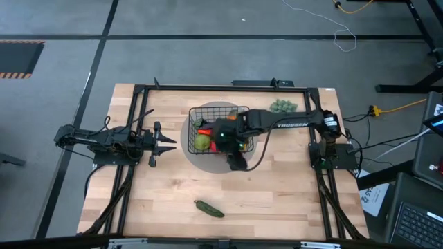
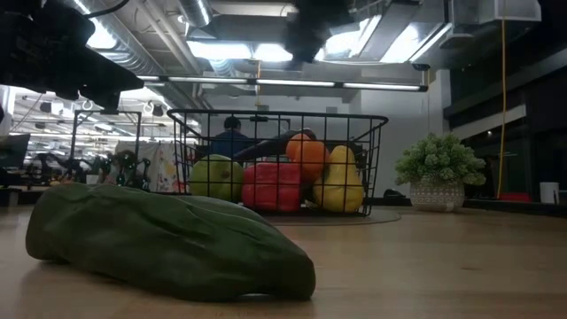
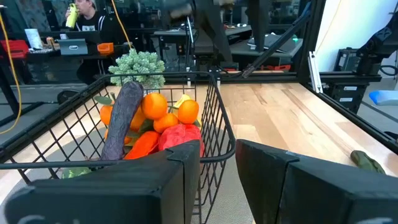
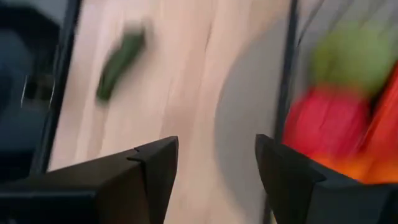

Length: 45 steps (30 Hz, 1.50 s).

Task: Build produce basket
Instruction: Put the green chili pepper into the black wire basket

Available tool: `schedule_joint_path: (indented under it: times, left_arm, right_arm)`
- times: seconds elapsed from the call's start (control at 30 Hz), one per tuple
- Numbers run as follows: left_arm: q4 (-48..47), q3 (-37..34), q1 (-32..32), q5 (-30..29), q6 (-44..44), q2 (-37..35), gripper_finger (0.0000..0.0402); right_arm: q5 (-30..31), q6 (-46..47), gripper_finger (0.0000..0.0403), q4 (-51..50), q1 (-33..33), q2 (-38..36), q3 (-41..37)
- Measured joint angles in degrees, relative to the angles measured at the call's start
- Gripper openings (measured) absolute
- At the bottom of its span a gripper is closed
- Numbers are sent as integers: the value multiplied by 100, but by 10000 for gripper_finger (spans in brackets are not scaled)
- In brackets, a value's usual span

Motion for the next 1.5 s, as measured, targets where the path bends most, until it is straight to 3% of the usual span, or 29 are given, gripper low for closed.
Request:
schedule_joint_path:
  times: [0.3, 0.67, 0.73, 0.87, 1.0, 1.2, 1.4, 1.5]
  left_arm:
    - [-2, 0, 1, -17, 0, 0, 94]
    - [-2, 0, -1, -18, 0, 2, 94]
    - [-2, 0, 1, -19, 0, 0, 94]
    - [-2, 0, 1, -20, -4, 0, 94]
    - [-2, -1, 0, -20, -7, 1, 94]
    - [-3, 0, 0, -20, -5, 0, 94]
    - [-2, 0, 0, -26, 0, 0, 94]
    - [-2, 0, 1, -26, 2, 2, 94]
  right_arm:
    - [694, 930, 202, -2543, 603, -50, -7]
    - [931, 1130, 202, -2561, 1662, -50, -7]
    - [1234, 1128, 202, -2383, 1798, -50, -7]
    - [2019, 968, 202, -1831, 1945, -32, -7]
    - [2422, 39, 202, -746, 1958, 12, -9]
    - [2331, -1588, 202, 1516, 1874, 299, -9]
    - [2326, -1731, 202, 4047, 1675, 1068, 28]
    - [2326, -1730, 202, 4693, 1591, 1585, 361]
